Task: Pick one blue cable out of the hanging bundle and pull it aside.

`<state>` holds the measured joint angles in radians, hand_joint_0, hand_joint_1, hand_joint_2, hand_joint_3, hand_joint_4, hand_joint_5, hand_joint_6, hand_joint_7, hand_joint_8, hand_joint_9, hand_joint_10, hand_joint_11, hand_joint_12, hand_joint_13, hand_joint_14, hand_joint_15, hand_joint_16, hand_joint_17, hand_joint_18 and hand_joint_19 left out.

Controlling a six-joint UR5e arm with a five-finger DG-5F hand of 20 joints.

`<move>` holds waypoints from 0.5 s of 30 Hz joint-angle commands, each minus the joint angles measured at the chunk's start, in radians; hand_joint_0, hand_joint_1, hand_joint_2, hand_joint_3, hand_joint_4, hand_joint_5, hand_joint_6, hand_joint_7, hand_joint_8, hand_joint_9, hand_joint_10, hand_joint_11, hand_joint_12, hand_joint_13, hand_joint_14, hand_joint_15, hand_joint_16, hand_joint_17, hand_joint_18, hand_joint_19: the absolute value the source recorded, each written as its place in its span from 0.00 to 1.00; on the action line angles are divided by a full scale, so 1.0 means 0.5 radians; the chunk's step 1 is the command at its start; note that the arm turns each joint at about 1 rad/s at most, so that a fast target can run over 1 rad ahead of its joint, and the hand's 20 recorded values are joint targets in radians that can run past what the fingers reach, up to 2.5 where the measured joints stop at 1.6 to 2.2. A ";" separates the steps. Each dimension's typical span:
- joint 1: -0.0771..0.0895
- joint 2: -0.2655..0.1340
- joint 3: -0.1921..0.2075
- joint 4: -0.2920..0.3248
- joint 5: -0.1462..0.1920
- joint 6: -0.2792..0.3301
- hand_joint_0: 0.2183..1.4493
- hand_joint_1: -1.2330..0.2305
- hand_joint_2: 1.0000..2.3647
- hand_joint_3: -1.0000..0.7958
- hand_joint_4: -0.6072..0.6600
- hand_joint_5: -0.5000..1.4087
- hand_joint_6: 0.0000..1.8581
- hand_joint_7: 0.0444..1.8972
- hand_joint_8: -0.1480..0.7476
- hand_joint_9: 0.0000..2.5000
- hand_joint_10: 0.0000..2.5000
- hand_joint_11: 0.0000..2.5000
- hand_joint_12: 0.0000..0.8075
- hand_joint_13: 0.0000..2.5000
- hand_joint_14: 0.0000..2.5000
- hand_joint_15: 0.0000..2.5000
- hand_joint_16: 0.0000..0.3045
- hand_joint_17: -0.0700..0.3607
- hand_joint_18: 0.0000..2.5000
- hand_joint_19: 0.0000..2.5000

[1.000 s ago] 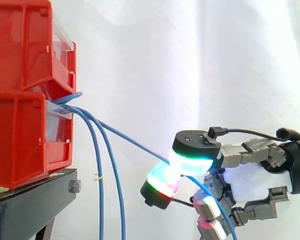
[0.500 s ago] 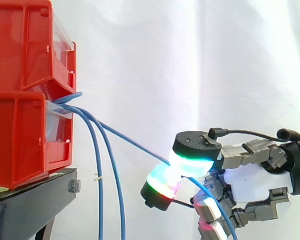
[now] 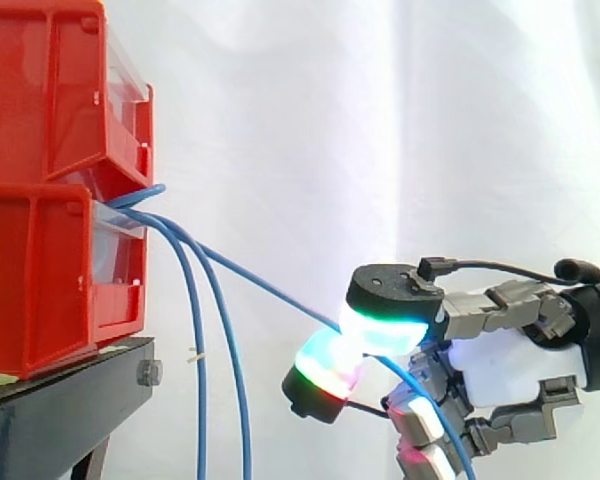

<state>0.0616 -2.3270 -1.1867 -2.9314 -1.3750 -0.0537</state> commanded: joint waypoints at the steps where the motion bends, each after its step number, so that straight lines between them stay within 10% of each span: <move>1: -0.001 0.000 -0.001 0.000 0.001 0.000 0.34 0.30 0.00 0.52 0.35 0.25 0.48 0.56 0.48 0.51 0.01 0.22 0.44 0.46 0.01 0.29 0.18 0.45 0.37 0.17; 15: 0.003 0.000 -0.001 0.000 0.001 0.000 0.33 0.31 0.00 0.51 0.34 0.25 0.48 0.55 0.48 0.50 0.01 0.23 0.43 0.45 0.01 0.29 0.18 0.45 0.36 0.18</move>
<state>0.0625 -2.3270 -1.1880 -2.9312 -1.3749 -0.0538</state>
